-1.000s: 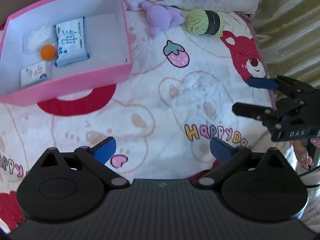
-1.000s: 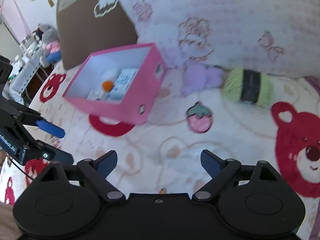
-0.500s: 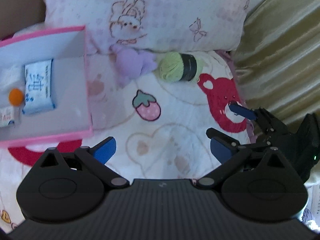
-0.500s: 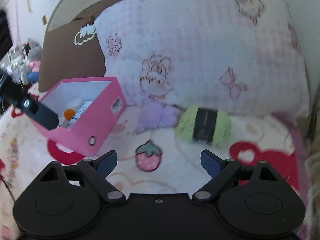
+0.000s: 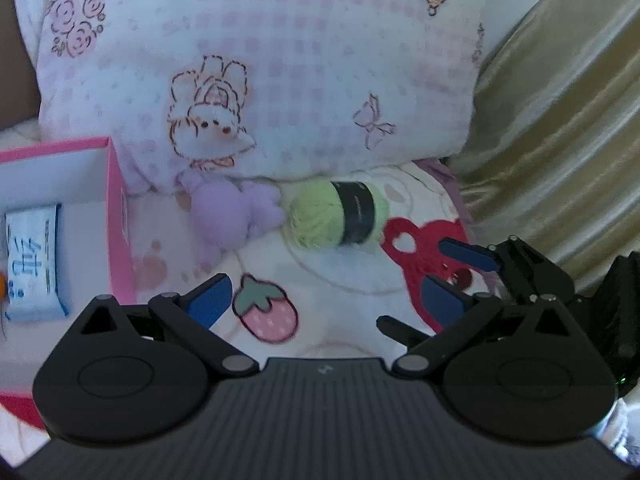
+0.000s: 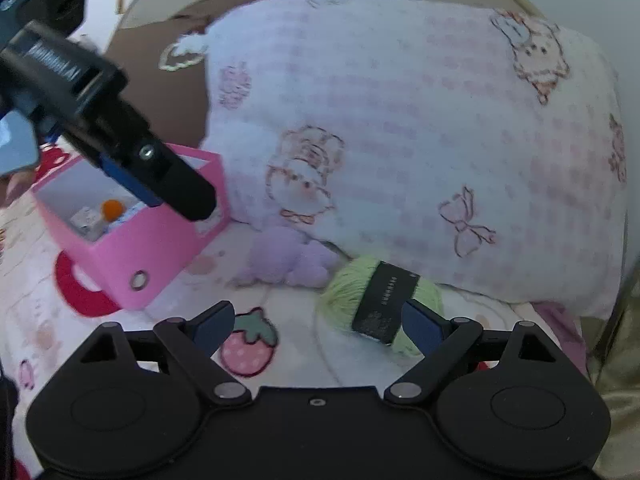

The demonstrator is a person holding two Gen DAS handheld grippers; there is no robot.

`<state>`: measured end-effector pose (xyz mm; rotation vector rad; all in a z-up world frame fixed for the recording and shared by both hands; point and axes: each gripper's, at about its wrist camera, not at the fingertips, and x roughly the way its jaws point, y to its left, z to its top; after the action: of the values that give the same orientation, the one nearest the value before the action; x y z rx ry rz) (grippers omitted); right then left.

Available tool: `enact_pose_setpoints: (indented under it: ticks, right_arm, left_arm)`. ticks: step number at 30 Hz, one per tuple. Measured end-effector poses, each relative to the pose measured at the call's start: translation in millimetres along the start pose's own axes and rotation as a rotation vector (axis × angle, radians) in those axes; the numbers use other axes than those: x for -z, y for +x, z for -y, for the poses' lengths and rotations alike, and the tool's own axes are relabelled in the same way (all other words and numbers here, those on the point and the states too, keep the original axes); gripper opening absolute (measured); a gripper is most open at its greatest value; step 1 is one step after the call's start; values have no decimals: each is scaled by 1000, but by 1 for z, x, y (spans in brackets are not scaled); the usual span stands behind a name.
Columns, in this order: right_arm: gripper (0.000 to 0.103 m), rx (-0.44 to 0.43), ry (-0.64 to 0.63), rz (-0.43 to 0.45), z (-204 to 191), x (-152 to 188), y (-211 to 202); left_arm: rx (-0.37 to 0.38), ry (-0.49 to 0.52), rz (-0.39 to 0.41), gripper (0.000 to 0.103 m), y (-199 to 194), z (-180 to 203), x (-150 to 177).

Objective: Organize objects
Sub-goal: 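Lower the open left gripper around the green yarn ball and close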

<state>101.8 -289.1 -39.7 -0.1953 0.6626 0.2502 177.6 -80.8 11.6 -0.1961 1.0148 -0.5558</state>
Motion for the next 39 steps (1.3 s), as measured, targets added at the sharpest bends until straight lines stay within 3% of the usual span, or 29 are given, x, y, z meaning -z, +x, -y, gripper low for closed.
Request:
enact_pose_setpoints:
  ticks: [2,8,11,13,20,23,28,33,36,39]
  right_arm:
    - [93,63,-17,-7,-4,-2,10]
    - [93,101,-35,32,-4,9,35]
    - [93,146,-7,76,3,20,45]
    - [93,159,26,106,9,28,49]
    - [93,103,54,125,25,44,61]
    - [93,128,134,115,30,46,74]
    - [93,102,166,125,28,47,86]
    - [93,134,153,145,27,50,92]
    - [93,157,202,144,36,51,96]
    - [93,120,268,122,48,54,100]
  left_arm:
    - [-12,12,7,102,11,0,-4]
    - [-10,6,12,102,47,4,-14]
    - [-74,68,58,102,60,11,-16]
    - [-76,66,58,102,70,11,-15]
    - [-38,3,54,102,103,5,-16]
    - [-7,-16,67,102,112,2,-17]
    - [15,-15,81,102,121,-1,-15]
    - [-3,-2,95,101,131,-3,-16]
    - [5,10,105,100,137,-2,-16]
    - [14,39,109,100,141,2,-16]
